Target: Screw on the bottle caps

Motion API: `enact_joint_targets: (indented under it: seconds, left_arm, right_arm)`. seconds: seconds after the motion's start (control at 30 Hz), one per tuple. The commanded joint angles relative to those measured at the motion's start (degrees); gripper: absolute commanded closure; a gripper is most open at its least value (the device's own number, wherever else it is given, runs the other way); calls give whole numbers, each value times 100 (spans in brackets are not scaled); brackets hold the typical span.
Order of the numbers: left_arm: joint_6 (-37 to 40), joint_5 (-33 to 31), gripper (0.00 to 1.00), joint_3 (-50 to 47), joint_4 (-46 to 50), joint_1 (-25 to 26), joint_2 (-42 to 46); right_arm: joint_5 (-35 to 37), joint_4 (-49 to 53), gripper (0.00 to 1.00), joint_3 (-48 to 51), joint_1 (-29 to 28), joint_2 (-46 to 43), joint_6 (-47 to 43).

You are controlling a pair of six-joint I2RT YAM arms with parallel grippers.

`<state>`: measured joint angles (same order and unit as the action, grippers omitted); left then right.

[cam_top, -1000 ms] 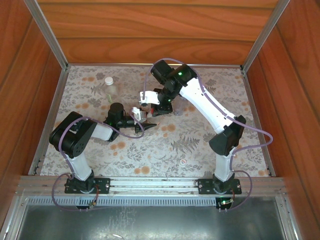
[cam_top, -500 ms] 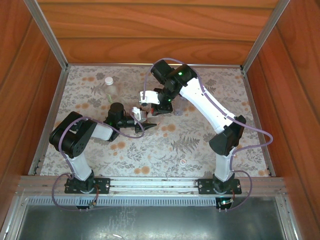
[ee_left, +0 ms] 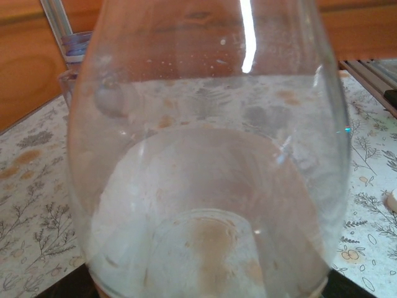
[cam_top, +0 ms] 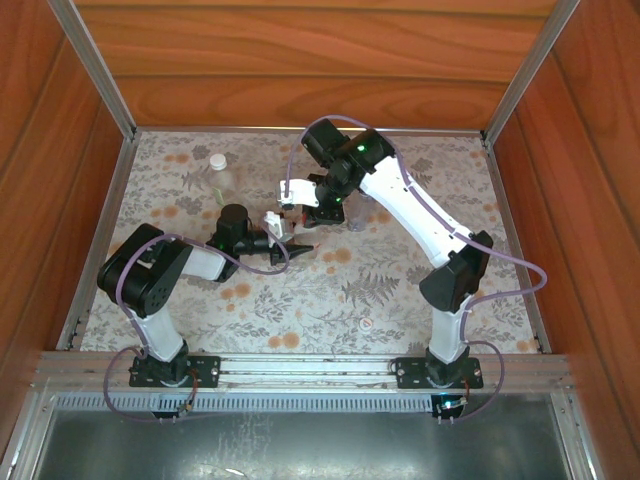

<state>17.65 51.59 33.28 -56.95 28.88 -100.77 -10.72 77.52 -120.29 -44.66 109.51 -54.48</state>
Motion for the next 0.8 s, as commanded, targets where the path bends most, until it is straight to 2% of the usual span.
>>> enact_joint_targets:
  seconds: [0.0, 0.2, 0.4, 0.47, 0.6, 0.67, 0.77]
  left_arm:
    - [-150, -761, 51, -145, 1153, 47, -165]
    - [-225, -1524, 51, -170, 1159, 66, 36]
    - [-163, -2442, 51, -182, 1142, 158, 263]
    - [-114, -2844, 51, -165, 1142, 235, 299]
    - [-122, -3718, 51, -113, 1142, 394, 340]
    - [-9, -4116, 51, -111, 1142, 498, 367]
    - [87, -4254, 51, -103, 1142, 557, 392]
  right_arm:
    - [158, 267, 76, 347, -103, 55, 407]
    - [307, 162, 82, 456, -139, -9, 1434]
    - [548, 196, 87, 282, -148, 40, 3111]
    - [611, 151, 89, 215, -148, 52, 3894]
    - [692, 239, 99, 10, -150, 164, 5590]
    - [930, 374, 100, -54, -152, 188, 6592]
    - [1072, 515, 98, -73, -159, 180, 7650]
